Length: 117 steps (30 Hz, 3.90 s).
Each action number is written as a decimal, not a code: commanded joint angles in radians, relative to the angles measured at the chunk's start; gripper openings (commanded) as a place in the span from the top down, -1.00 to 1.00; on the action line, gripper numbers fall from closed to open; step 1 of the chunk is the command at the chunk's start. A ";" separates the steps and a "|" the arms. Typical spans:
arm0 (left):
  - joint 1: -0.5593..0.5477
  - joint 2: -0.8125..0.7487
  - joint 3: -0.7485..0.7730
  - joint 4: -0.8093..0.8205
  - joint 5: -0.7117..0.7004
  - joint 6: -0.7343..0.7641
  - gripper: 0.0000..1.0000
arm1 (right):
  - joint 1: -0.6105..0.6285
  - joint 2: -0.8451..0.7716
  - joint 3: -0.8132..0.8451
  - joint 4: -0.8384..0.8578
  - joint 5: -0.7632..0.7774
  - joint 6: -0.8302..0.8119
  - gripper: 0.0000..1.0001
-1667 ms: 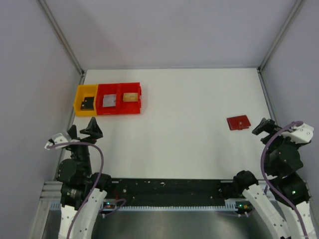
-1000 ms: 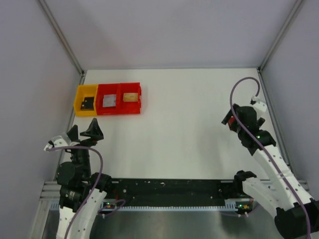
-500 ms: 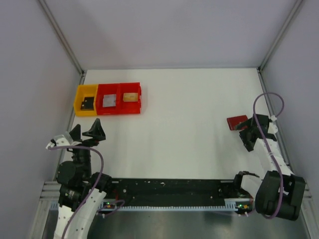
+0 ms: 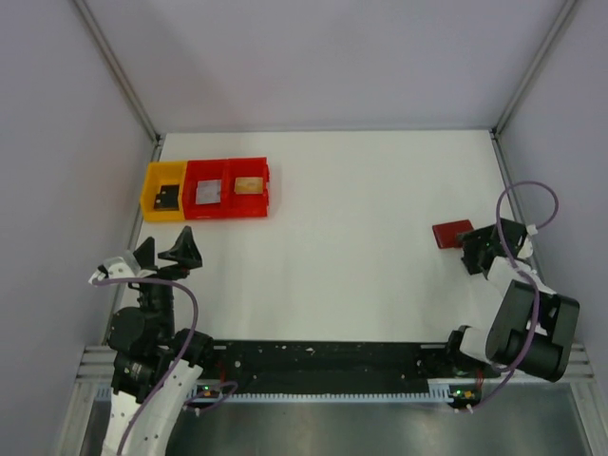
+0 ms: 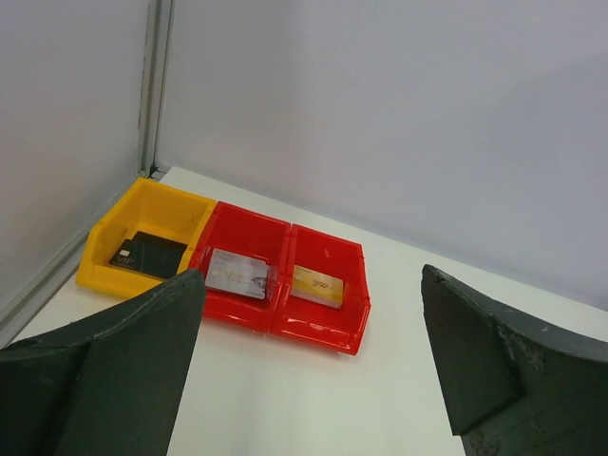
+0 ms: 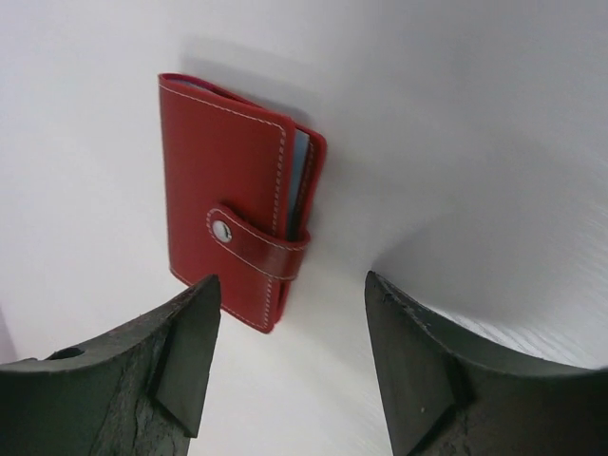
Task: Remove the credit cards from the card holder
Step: Move the card holder to the center of the board, then open the card holder at the center of the board.
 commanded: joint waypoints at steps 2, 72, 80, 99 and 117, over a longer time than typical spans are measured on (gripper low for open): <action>-0.006 -0.067 -0.005 0.037 -0.004 0.015 -0.97 | -0.019 0.116 0.005 0.125 -0.079 0.025 -0.12; -0.305 1.396 -0.179 0.770 0.700 -0.765 -0.44 | 1.236 0.437 0.691 -0.378 0.186 -0.556 0.36; -0.323 1.446 -0.171 0.771 0.682 -0.770 -0.37 | 1.259 0.512 0.703 -0.363 0.151 -0.516 0.33; -0.357 1.561 -0.137 0.773 0.659 -0.772 0.25 | 1.271 0.558 0.680 -0.373 0.194 -0.513 0.31; -0.359 1.536 -0.154 0.730 0.603 -0.781 1.00 | 1.208 0.405 0.637 -0.396 0.264 -0.545 1.00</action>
